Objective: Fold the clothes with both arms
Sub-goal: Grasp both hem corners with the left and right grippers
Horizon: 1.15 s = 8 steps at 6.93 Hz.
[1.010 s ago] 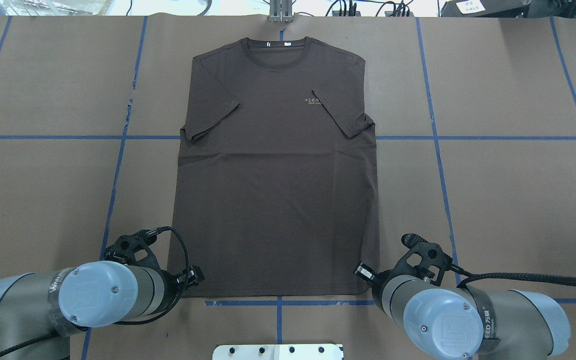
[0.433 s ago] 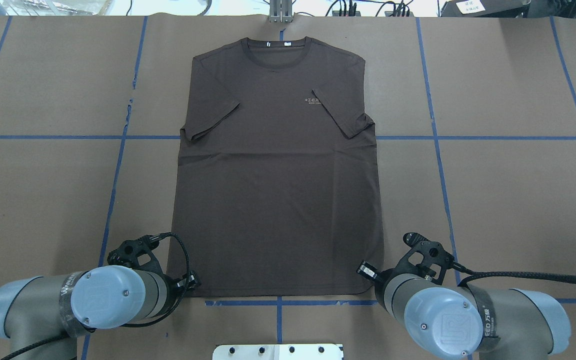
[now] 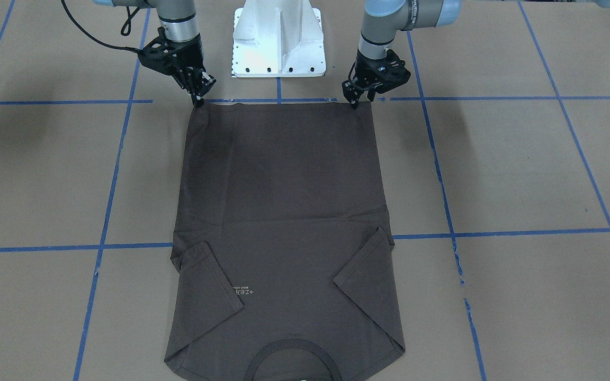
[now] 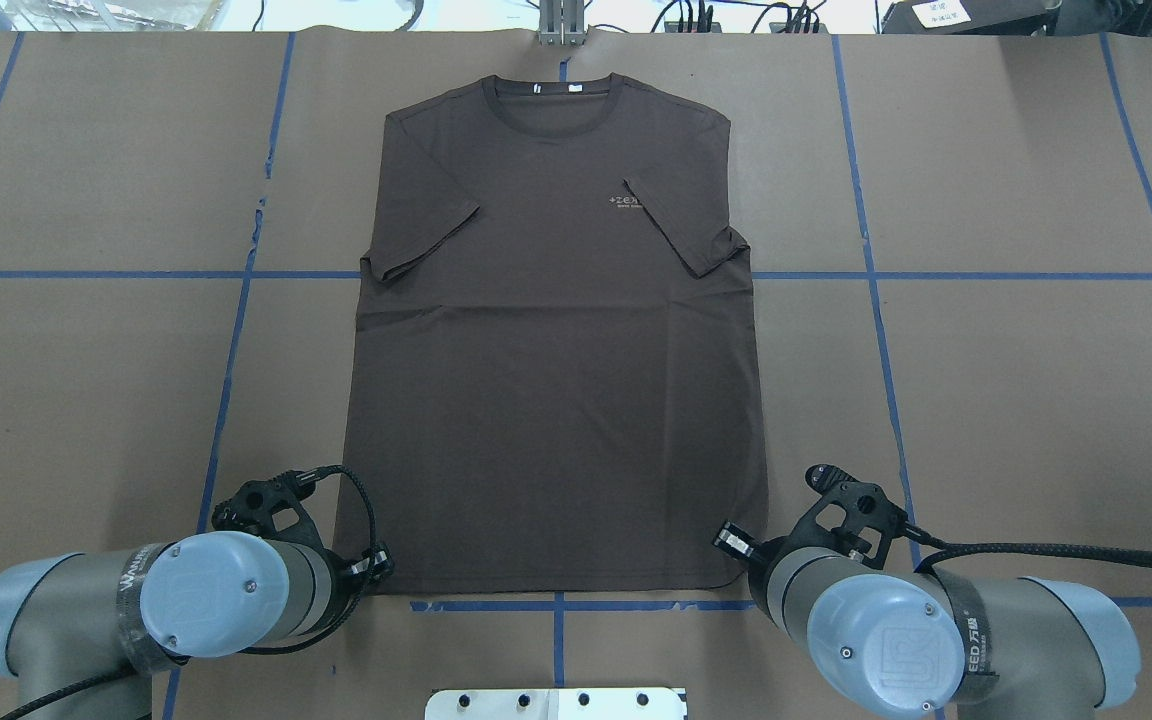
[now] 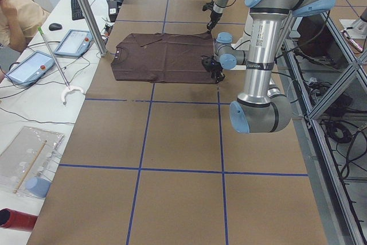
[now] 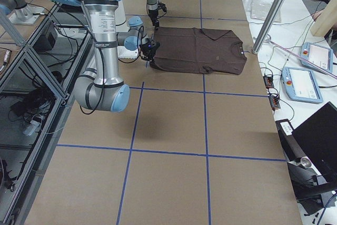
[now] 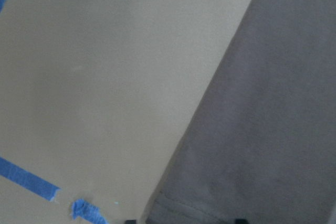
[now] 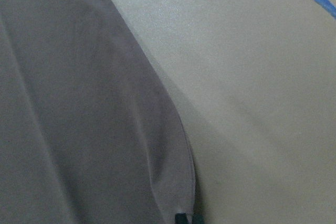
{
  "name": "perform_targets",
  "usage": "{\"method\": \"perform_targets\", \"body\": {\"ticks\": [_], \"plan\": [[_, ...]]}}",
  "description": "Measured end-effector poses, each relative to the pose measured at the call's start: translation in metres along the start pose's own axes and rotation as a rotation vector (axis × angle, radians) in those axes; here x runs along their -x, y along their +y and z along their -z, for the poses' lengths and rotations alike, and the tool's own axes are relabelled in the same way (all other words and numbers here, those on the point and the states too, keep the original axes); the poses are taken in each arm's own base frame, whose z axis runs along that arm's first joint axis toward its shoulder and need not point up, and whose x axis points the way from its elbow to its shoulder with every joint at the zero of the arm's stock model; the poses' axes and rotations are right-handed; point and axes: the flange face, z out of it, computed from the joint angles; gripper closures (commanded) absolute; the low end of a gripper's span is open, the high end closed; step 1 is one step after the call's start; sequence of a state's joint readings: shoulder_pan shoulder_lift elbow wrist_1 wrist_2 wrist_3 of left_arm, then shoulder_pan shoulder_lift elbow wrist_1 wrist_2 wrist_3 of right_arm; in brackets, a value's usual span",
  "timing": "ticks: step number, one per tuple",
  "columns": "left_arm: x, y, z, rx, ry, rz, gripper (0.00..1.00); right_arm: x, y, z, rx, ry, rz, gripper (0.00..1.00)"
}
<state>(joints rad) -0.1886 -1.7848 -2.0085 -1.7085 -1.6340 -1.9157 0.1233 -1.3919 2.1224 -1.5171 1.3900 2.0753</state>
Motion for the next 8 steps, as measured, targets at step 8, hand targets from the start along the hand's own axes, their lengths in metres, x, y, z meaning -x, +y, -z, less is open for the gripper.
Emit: {"method": "perform_targets", "body": {"ticks": [8], "plan": [[0.0021,-0.0031,0.0000,-0.007,-0.017,0.009,0.51,0.0003,-0.0007,0.0001,-0.008,0.006,-0.002,1.00]]}}
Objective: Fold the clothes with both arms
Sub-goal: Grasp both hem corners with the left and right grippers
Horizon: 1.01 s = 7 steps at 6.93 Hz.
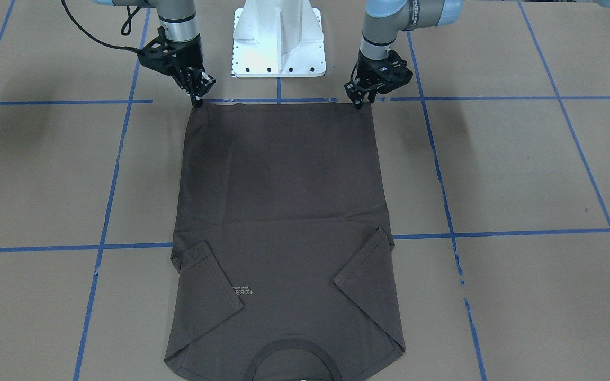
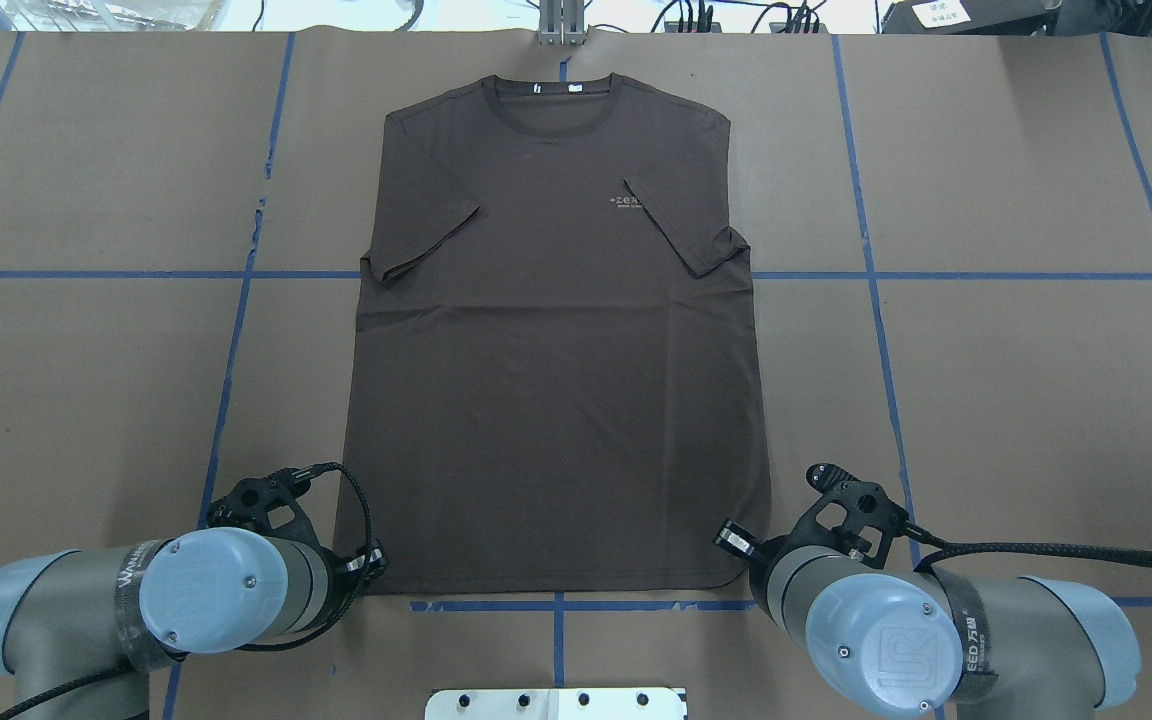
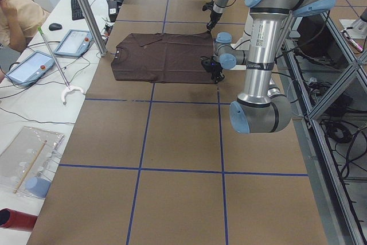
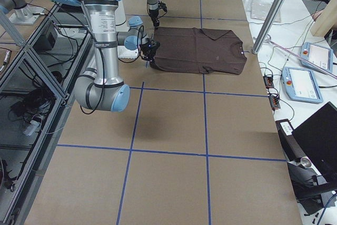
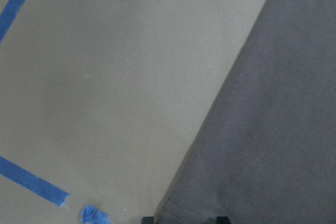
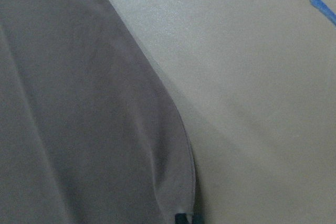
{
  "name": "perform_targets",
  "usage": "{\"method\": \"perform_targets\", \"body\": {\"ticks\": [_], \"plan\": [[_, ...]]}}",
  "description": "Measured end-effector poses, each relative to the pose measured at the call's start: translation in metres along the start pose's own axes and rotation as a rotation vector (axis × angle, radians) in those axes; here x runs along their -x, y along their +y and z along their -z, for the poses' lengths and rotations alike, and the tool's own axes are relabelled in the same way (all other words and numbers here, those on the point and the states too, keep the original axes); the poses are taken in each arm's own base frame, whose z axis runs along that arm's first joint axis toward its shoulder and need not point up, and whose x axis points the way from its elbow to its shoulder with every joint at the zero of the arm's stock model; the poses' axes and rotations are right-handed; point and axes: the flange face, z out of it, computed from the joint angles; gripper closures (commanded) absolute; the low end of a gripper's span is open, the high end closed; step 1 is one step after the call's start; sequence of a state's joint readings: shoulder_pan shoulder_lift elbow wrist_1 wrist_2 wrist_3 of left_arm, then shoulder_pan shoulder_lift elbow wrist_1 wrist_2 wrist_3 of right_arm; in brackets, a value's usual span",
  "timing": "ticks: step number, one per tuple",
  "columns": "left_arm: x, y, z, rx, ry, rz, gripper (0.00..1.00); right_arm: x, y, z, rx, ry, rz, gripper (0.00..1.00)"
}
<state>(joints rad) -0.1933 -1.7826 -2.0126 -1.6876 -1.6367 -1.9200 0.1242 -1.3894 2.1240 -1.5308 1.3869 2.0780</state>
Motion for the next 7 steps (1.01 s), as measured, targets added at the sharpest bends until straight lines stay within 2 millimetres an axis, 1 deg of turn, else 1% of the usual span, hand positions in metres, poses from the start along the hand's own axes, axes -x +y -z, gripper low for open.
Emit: {"method": "perform_targets", "body": {"ticks": [2,3,4,5,7], "plan": [[0.0052,-0.0020,-0.0016,-0.003,-0.008,0.001,0.54,0.0007,0.0002,0.0009,0.001,-0.002,-0.001,1.00],[0.0076,-0.0029,-0.0025,-0.005,-0.013,0.001,0.67,0.0010,0.0003,0.0010,0.001,-0.003,-0.001,1.00],[0.0081,-0.0027,-0.0027,-0.004,-0.014,0.002,0.87,0.0012,0.0003,0.0010,0.000,-0.003,-0.001,1.00],[0.0077,-0.0018,-0.0026,-0.002,-0.013,0.003,1.00,0.0011,0.0003,0.0006,0.000,-0.003,-0.001,1.00],[0.0044,-0.0002,0.0020,0.004,-0.003,0.003,1.00,0.0008,-0.0004,0.0003,-0.002,-0.002,-0.001,1.00]]}}
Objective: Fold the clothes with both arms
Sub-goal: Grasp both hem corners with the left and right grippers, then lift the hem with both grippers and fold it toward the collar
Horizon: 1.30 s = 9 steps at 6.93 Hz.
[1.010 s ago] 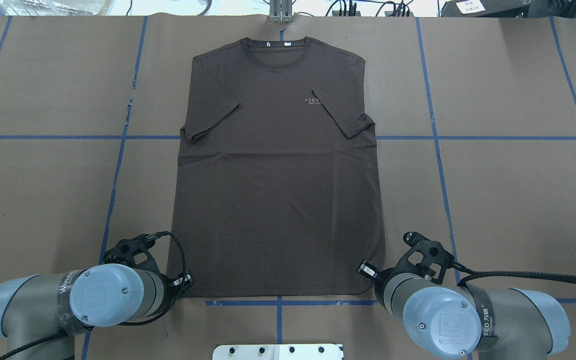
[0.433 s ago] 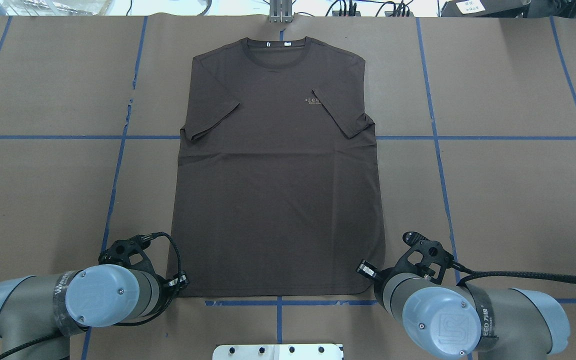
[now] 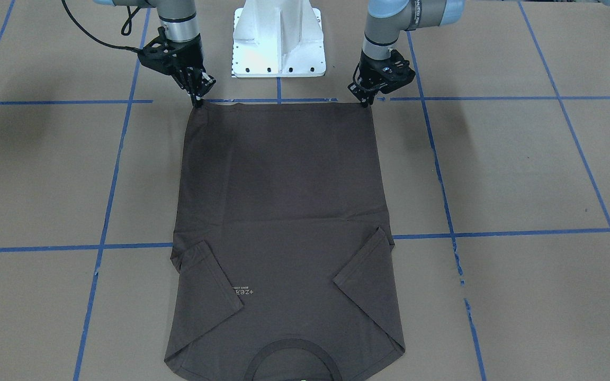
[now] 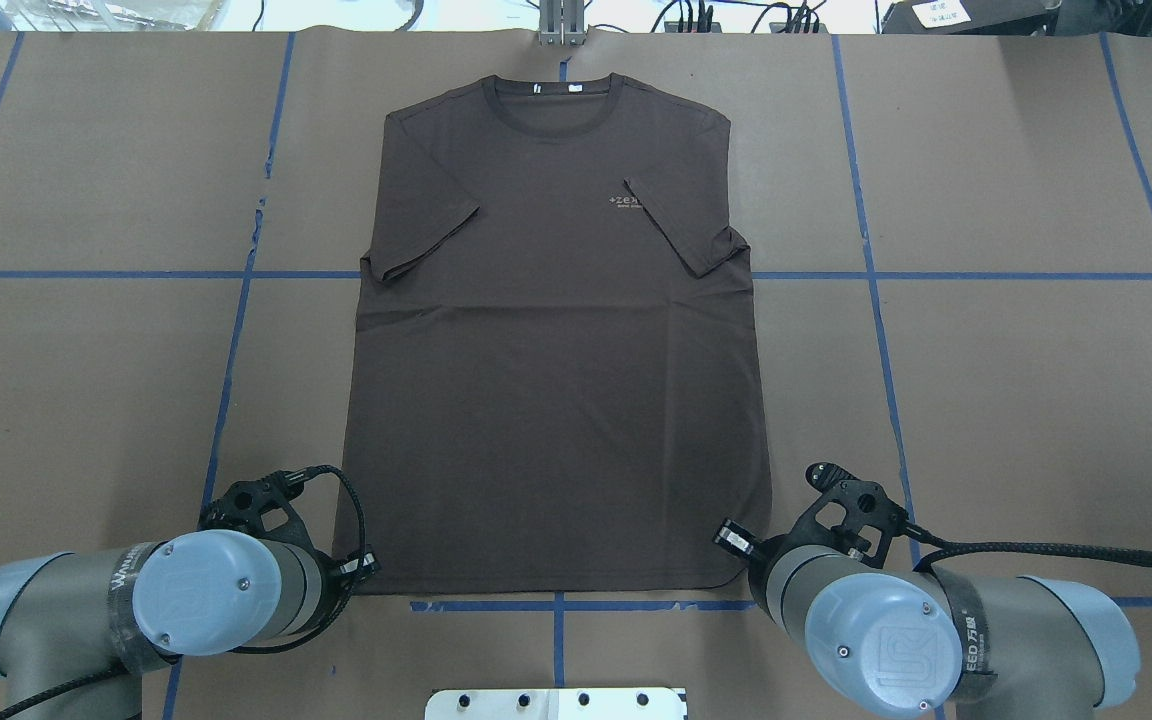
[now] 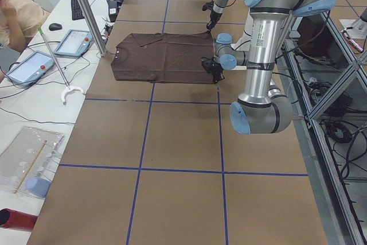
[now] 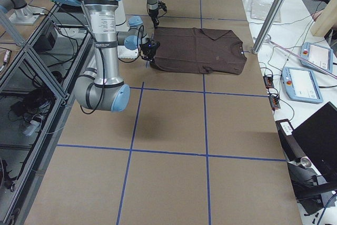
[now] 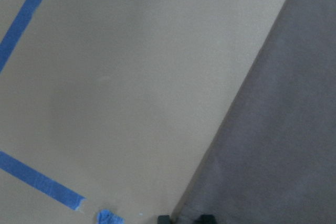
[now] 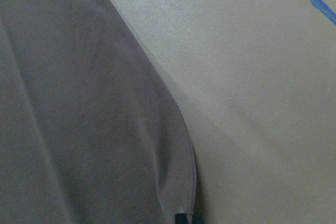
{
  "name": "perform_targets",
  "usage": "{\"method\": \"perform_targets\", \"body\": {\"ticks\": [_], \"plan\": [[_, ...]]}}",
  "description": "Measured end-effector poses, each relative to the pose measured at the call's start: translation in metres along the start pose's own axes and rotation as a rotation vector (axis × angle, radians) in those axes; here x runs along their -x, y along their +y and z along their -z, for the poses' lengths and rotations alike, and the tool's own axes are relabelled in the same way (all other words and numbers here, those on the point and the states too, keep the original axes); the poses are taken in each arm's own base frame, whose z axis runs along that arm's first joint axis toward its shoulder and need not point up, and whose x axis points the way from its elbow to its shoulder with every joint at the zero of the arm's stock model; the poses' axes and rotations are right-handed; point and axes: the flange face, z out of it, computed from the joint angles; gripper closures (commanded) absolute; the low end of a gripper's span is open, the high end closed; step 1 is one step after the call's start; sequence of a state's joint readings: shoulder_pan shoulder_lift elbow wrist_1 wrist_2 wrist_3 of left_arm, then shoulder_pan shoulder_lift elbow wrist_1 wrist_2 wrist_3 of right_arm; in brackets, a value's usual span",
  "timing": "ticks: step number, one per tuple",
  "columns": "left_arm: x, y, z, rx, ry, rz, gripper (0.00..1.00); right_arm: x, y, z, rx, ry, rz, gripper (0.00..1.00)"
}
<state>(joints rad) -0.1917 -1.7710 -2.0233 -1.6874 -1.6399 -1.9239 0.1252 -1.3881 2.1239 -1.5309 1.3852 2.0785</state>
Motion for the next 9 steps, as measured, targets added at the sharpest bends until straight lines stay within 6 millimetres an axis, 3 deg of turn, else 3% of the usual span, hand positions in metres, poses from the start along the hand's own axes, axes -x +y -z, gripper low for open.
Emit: {"method": "perform_targets", "body": {"ticks": [3,5,7,9], "plan": [[-0.006,0.004,0.040,0.028,0.071,-0.004,1.00,-0.001,-0.002,0.001,-0.003,0.001,-0.001,1.00],[0.003,0.004,0.070,0.037,0.097,-0.006,1.00,-0.011,-0.004,0.008,0.004,0.002,0.005,1.00],[0.012,0.008,0.114,0.082,0.145,-0.015,1.00,-0.028,0.015,0.044,0.073,-0.021,0.036,1.00],[0.006,0.009,0.142,0.108,0.200,-0.019,1.00,-0.033,0.005,0.082,0.105,-0.065,0.030,1.00]]}}
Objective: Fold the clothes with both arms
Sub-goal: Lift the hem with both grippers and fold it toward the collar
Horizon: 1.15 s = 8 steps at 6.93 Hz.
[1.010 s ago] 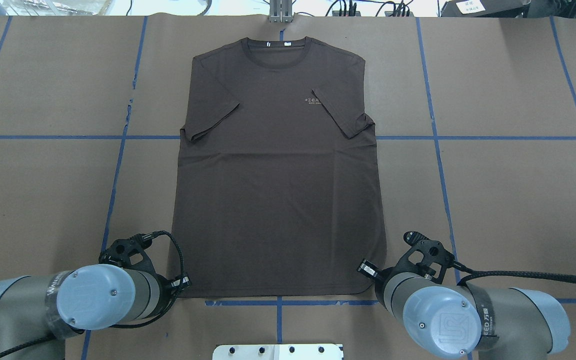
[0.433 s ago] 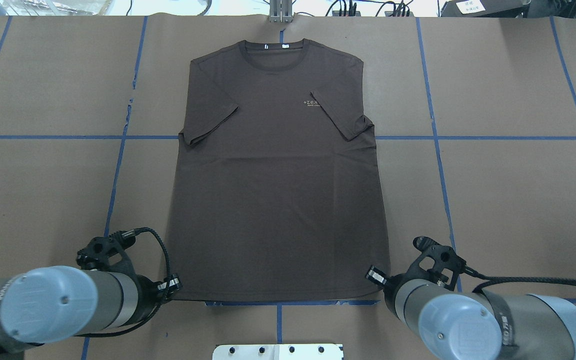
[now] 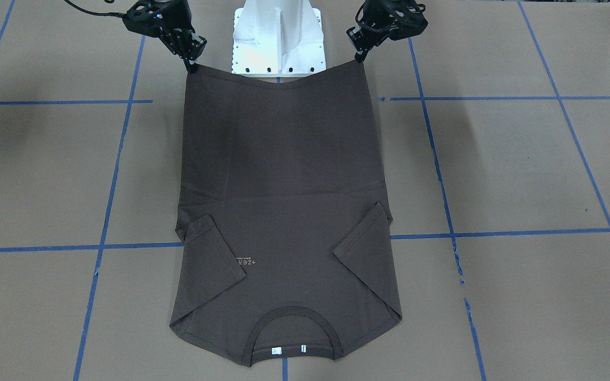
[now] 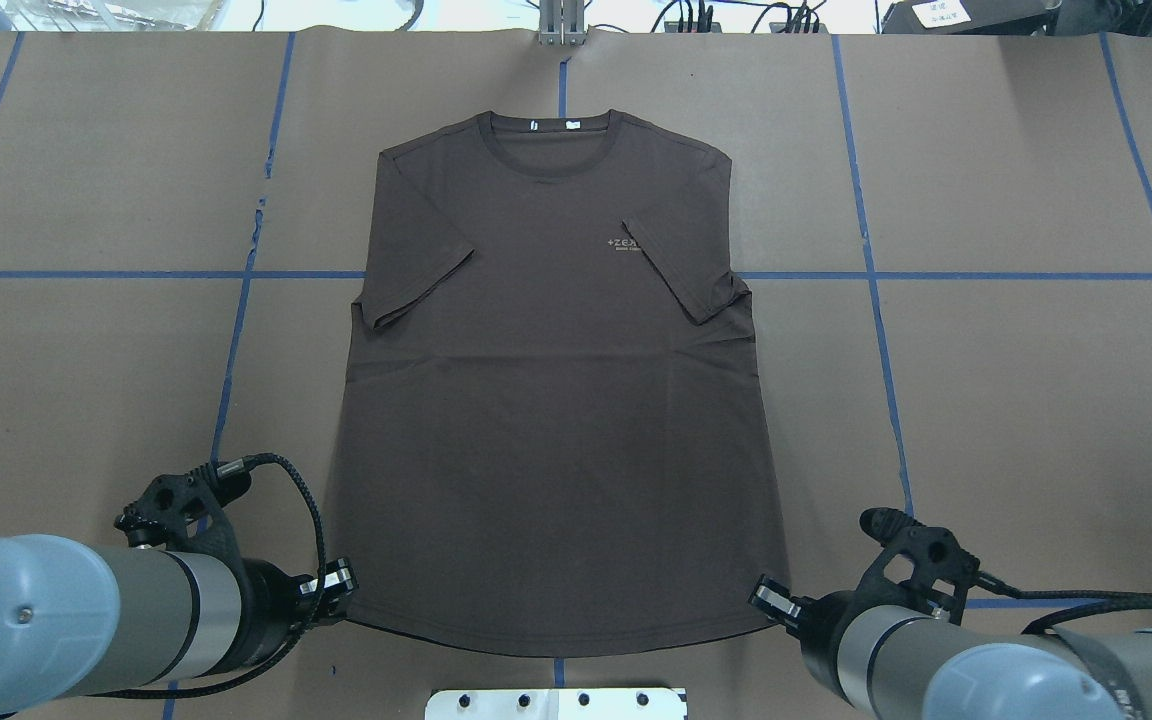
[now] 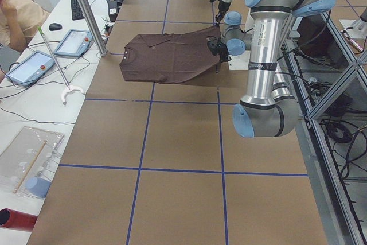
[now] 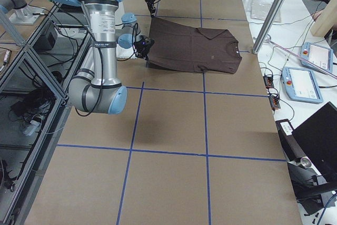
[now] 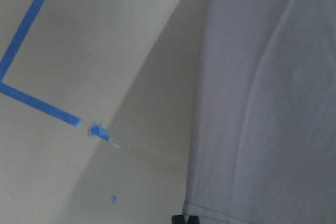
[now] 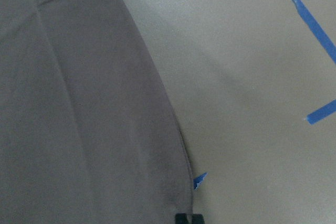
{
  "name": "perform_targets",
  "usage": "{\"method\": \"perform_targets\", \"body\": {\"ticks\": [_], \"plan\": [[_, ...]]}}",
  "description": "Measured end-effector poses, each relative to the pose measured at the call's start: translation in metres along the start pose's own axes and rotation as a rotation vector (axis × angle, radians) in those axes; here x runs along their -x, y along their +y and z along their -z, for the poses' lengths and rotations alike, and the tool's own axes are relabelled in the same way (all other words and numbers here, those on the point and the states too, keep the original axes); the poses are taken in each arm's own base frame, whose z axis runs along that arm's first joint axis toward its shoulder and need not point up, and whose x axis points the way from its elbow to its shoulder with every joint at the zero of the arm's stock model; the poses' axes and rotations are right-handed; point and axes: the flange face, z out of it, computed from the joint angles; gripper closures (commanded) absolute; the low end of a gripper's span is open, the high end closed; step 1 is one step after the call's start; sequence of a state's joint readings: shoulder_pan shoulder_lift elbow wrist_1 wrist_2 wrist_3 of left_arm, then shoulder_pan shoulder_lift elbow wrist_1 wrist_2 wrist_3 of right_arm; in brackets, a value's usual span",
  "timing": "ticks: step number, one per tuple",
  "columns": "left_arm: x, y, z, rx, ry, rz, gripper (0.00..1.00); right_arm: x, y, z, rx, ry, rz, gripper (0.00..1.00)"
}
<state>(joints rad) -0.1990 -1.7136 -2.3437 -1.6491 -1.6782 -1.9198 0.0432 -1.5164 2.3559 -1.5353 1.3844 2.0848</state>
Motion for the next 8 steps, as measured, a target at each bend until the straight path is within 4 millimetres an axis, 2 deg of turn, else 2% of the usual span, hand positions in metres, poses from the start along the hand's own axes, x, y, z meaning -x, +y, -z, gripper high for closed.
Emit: {"method": "perform_targets", "body": {"ticks": [1,2,3,5,6,8], "plan": [[-0.006,-0.013,0.008,-0.024,0.021,-0.010,1.00,0.011,-0.016,0.002,-0.024,-0.022,-0.002,1.00],[-0.013,-0.038,0.011,-0.073,0.034,-0.025,1.00,0.037,-0.045,-0.008,-0.078,-0.042,0.005,1.00],[-0.026,-0.071,0.005,-0.138,0.036,-0.042,1.00,0.066,-0.085,-0.025,-0.131,-0.038,0.010,1.00],[-0.069,-0.152,-0.018,-0.271,0.005,-0.134,1.00,0.120,-0.185,-0.056,-0.193,0.011,0.001,1.00],[-0.086,-0.203,-0.033,-0.333,-0.014,-0.162,1.00,0.148,-0.232,-0.077,-0.231,0.049,-0.018,1.00],[-0.098,-0.301,-0.055,-0.432,0.014,-0.159,1.00,0.203,-0.324,-0.126,-0.302,0.094,-0.079,1.00]]}}
